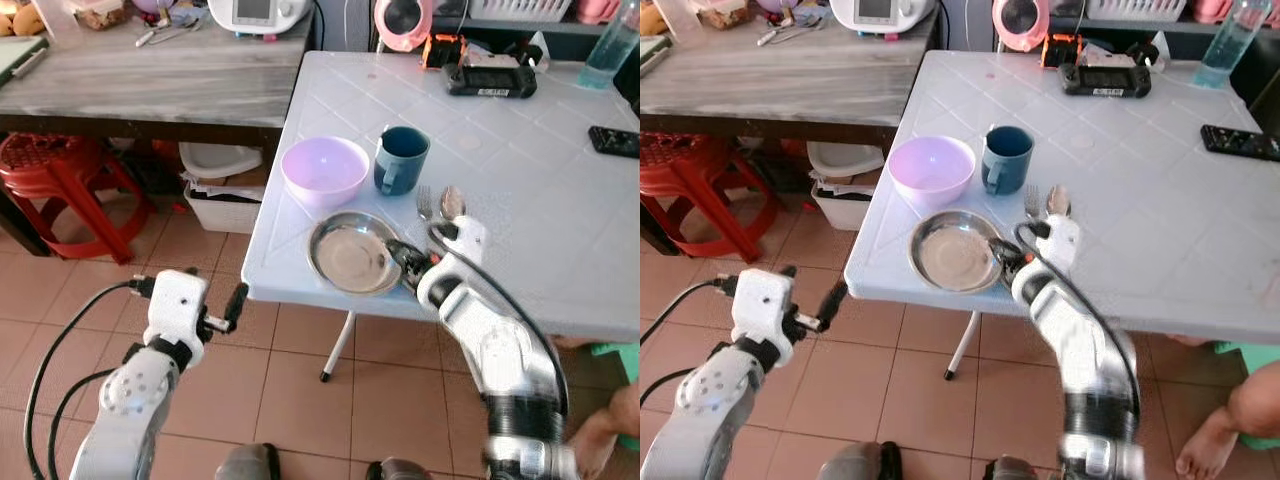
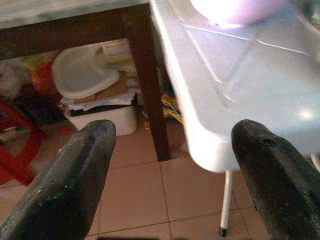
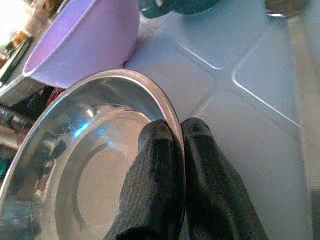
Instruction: Setting the table
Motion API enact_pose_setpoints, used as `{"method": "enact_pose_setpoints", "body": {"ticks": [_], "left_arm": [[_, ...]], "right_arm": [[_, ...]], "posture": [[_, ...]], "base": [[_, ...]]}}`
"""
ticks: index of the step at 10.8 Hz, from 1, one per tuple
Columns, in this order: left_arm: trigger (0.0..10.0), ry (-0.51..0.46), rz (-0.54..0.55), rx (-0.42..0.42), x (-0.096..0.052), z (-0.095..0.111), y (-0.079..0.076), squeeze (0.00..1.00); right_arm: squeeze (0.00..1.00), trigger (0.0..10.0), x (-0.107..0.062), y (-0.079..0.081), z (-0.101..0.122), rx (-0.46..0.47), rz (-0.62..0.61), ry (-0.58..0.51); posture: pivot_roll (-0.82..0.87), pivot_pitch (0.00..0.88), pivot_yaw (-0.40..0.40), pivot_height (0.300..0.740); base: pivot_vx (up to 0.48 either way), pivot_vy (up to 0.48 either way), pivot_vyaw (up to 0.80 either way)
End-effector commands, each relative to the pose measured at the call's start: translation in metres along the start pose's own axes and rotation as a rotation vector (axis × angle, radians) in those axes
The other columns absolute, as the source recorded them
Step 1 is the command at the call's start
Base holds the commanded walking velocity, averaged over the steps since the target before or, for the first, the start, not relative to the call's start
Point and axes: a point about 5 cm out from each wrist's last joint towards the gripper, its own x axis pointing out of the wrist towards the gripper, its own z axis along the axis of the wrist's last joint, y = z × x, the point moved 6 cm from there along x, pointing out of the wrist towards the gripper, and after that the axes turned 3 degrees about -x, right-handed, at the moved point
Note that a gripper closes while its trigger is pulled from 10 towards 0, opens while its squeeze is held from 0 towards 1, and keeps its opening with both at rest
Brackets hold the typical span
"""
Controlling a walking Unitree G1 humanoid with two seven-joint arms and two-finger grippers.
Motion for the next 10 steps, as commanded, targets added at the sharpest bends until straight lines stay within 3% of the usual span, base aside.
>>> {"method": "enact_pose_setpoints", "body": {"ticks": [1, 2, 3, 5, 7, 10], "left_arm": [[10.0, -0.001, 0.032, -0.003, 0.002, -0.001, 0.006, 0.00], [10.0, -0.027, 0.069, 0.000, 0.007, 0.001, 0.008, 0.00], [10.0, -0.039, 0.094, -0.037, 0.013, 0.001, 0.008, 0.00], [10.0, -0.059, 0.122, -0.053, 0.023, 0.006, 0.008, 0.00], [10.0, -0.088, 0.131, -0.049, 0.028, 0.009, 0.008, 0.00], [10.0, -0.117, 0.151, -0.074, 0.030, 0.010, 0.010, 0.00]], "right_arm": [[0.00, 0.0, -0.006, -0.015, -0.026, 0.002, -0.085, 0.081], [0.00, 0.8, -0.012, -0.013, -0.025, -0.040, -0.093, 0.055], [0.00, 2.5, -0.019, -0.014, -0.026, -0.089, -0.124, 0.039], [0.00, 10.0, -0.023, -0.011, -0.021, -0.138, -0.128, -0.006], [0.00, 10.0, -0.024, -0.010, -0.010, -0.188, -0.154, -0.072], [0.00, 10.0, -0.024, -0.022, 0.008, -0.298, -0.305, -0.165]], "posture": [[0.02, 0.020, 0.031, 0.740], [0.00, 0.010, 0.026, 0.740], [-0.01, 0.004, 0.026, 0.740], [-0.03, 0.000, 0.020, 0.740], [-0.03, 0.000, 0.017, 0.740], [-0.03, 0.000, 0.023, 0.740]], "base": [[0.000, 0.480, 0.00], [0.000, 0.480, 0.00], [0.000, 0.480, 0.00], [0.000, 0.480, 0.00], [0.000, 0.480, 0.00], [0.000, 0.469, 0.00]]}}
